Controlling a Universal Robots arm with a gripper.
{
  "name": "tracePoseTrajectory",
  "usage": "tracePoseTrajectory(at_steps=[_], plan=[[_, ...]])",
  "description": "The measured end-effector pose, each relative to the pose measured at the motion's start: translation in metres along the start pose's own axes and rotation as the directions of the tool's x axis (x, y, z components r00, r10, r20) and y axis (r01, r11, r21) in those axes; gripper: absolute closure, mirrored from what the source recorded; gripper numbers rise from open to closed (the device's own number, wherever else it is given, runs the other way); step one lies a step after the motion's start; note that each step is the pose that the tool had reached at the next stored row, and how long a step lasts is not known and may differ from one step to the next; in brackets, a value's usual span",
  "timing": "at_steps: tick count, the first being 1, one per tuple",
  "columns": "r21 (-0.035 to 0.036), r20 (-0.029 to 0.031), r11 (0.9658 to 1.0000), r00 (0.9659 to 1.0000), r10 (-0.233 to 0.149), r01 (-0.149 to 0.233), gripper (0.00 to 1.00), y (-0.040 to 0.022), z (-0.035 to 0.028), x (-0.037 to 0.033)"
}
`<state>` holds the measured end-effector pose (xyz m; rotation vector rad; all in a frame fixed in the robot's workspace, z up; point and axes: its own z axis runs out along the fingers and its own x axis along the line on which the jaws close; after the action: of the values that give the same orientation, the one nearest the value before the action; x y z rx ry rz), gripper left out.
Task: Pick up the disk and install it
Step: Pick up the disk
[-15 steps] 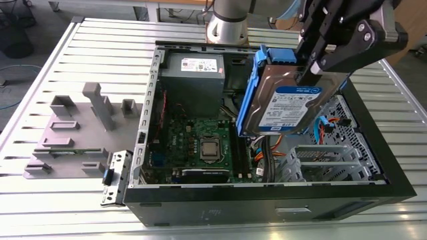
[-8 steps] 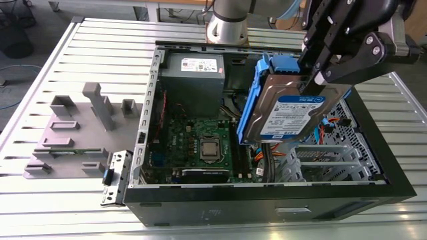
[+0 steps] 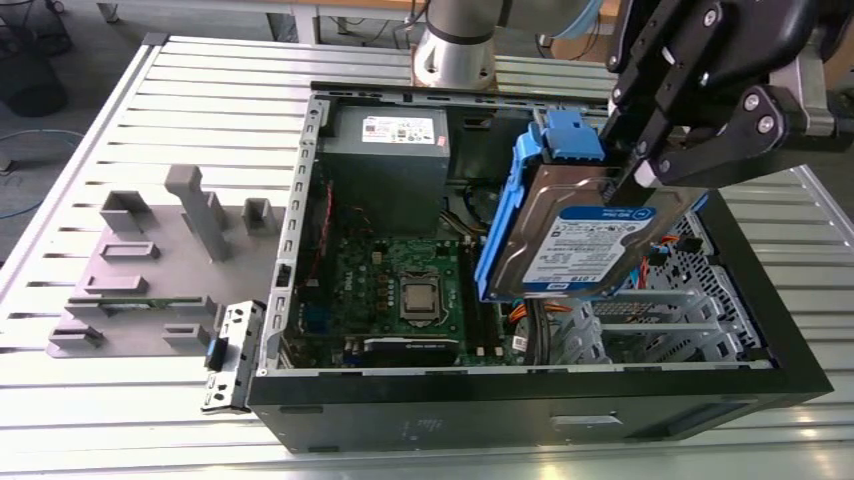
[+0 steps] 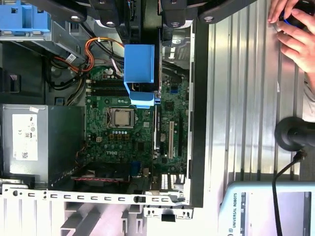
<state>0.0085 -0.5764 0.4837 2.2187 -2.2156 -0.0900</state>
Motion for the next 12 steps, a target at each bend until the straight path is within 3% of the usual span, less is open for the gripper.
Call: tracePoseTrajectory(at_steps=[5,12], plan=[[0.0,-0.0013,1.0,1.0,0.0,0.0,0.65,0.0,0.0006,0.0042],[0.0,-0.0017,1.0,1.0,0.0,0.0,0.65,-0.0028,0.0008,0.0045]])
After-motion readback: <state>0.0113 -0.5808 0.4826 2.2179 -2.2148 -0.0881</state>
